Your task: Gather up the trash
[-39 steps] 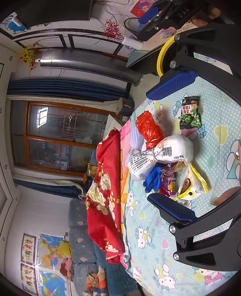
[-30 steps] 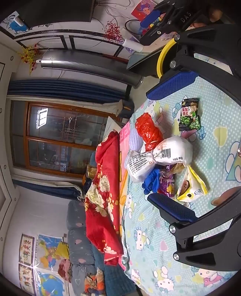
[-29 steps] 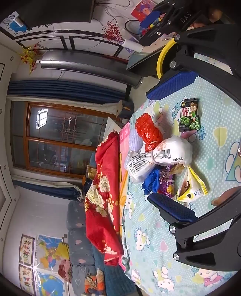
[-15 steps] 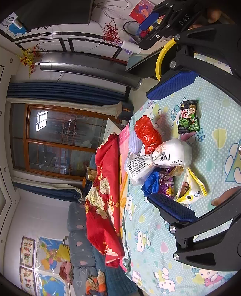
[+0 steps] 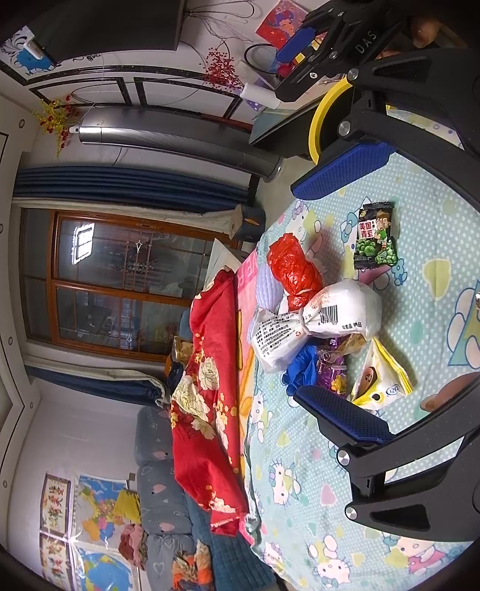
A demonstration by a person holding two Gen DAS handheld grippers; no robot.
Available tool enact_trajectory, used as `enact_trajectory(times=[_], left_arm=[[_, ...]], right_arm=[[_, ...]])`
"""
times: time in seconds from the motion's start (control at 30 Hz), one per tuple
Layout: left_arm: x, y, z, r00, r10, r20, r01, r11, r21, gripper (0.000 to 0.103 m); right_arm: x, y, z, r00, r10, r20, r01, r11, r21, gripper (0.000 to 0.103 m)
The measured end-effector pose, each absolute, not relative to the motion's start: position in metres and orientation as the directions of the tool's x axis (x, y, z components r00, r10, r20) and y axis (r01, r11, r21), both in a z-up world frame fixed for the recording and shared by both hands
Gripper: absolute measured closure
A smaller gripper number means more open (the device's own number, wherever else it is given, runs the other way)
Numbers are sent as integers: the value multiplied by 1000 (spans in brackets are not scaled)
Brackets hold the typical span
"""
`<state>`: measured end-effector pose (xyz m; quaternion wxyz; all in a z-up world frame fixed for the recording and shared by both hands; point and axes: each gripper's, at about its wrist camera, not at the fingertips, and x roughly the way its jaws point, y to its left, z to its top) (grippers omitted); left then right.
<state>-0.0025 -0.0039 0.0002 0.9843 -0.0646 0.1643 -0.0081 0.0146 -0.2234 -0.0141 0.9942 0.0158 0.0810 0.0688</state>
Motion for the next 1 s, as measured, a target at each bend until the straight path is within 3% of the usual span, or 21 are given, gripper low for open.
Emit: enact_trajectory(times=[1.0], left_arm=[[4, -8, -9, 934, -60, -352, 15, 992, -128, 11]], right_arm=[[17, -226, -16, 971, 149, -186, -137, 988, 78, 6]])
